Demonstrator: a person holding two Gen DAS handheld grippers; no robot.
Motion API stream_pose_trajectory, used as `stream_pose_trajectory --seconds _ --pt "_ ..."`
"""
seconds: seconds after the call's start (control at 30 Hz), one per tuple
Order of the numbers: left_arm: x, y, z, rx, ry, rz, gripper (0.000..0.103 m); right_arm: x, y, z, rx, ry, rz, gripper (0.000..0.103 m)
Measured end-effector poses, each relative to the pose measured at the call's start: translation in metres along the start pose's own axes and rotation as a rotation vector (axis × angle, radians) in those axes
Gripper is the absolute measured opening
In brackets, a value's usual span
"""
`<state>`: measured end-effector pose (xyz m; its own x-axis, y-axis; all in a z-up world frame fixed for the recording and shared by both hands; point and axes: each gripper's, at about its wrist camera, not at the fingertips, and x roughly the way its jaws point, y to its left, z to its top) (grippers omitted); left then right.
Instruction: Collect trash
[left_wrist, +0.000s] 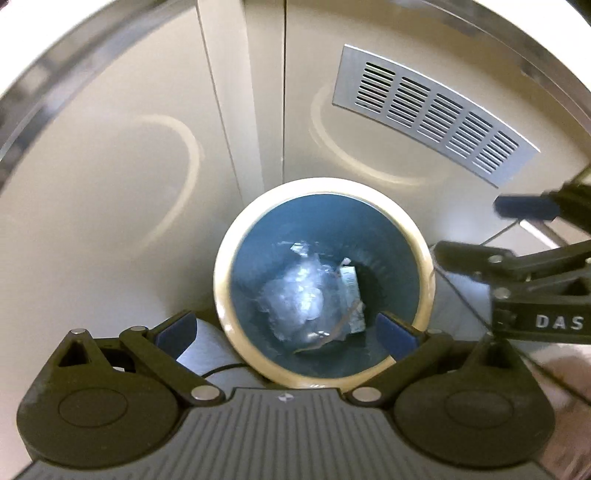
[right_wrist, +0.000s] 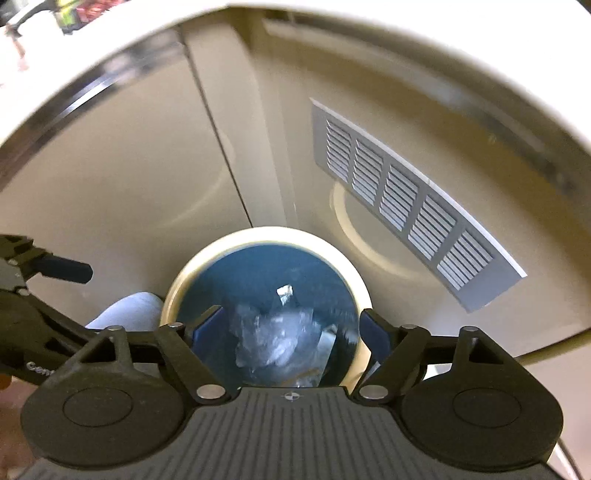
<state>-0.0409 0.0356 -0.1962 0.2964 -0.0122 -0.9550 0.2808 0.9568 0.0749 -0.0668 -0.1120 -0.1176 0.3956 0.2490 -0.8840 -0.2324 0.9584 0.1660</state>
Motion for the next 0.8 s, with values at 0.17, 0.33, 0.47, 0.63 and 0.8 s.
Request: stream_pose_trajectory --seconds 0.17,0.33,0.47,0.63,0.8 --pt "-0.015 0.003 -0.008 -0.017 -0.036 0.034 0.103 -0.020 0.015 -0.010 -0.081 -0.058 -0.042 0.086" --pt "-0.028 0.006 -0.013 -0.031 -0.069 0.043 0.103 -0.024 0.020 -0.016 -0.120 -0.079 -0.058 0.086" --pt "-0.036 0.005 -0.015 -0.025 -0.090 0.047 0.103 -0.024 0.018 -0.014 -0.125 -0.091 -0.065 0.086" --pt "-0.044 0.003 -0.017 -0.012 -0.107 0.056 0.103 -0.029 0.019 -0.016 -0.124 -0.099 -0.068 0.086" --pt "-0.047 0.002 -0.018 -0.008 -0.113 0.054 0.103 -0.036 0.021 -0.019 -0.123 -0.105 -0.073 0.086"
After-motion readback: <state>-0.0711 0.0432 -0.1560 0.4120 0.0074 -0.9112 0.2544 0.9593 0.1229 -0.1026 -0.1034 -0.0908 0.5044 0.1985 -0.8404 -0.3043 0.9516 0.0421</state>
